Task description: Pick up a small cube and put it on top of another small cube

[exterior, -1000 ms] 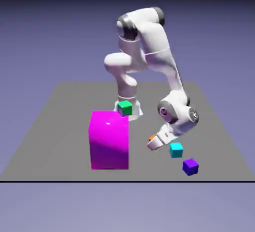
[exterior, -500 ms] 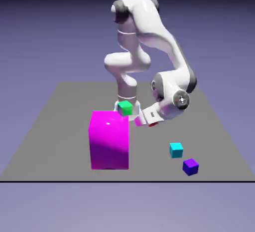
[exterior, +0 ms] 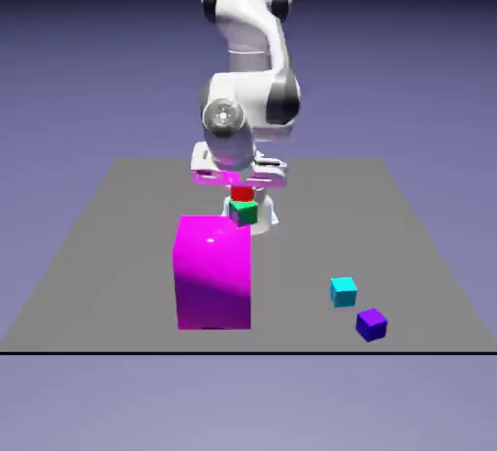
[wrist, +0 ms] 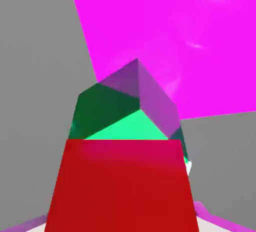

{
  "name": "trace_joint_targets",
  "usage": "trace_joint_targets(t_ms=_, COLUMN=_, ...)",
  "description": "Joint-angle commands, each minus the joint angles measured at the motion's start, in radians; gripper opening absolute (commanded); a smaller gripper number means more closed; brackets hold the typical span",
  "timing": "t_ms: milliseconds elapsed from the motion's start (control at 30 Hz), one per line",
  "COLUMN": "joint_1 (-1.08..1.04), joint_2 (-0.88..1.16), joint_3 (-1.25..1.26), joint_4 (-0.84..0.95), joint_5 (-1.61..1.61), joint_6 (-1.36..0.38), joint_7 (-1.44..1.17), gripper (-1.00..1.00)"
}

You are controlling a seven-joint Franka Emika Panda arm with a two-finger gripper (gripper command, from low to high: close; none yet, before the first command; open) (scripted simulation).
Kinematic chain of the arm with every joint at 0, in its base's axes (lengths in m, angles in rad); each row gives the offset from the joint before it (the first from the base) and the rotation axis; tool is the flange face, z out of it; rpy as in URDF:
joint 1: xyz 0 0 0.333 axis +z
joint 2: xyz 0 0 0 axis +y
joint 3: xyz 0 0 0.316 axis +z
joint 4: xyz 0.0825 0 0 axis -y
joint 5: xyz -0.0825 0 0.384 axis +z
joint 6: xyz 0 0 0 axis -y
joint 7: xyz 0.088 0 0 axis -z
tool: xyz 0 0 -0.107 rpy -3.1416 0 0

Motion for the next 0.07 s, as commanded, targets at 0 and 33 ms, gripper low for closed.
trace_joint_targets(t_ms=0, joint_1=0.0, joint_2=0.0, joint_3=0.0, joint_4=0.0, joint_5=0.0, joint_6=0.0, joint_7=0.0, gripper=1.0)
trace_joint_targets(t_ms=33, joint_1=-0.001, joint_2=0.007, joint_3=-0.001, joint_4=0.036, joint_5=0.0, joint_6=-0.029, joint_7=0.0, gripper=1.0)
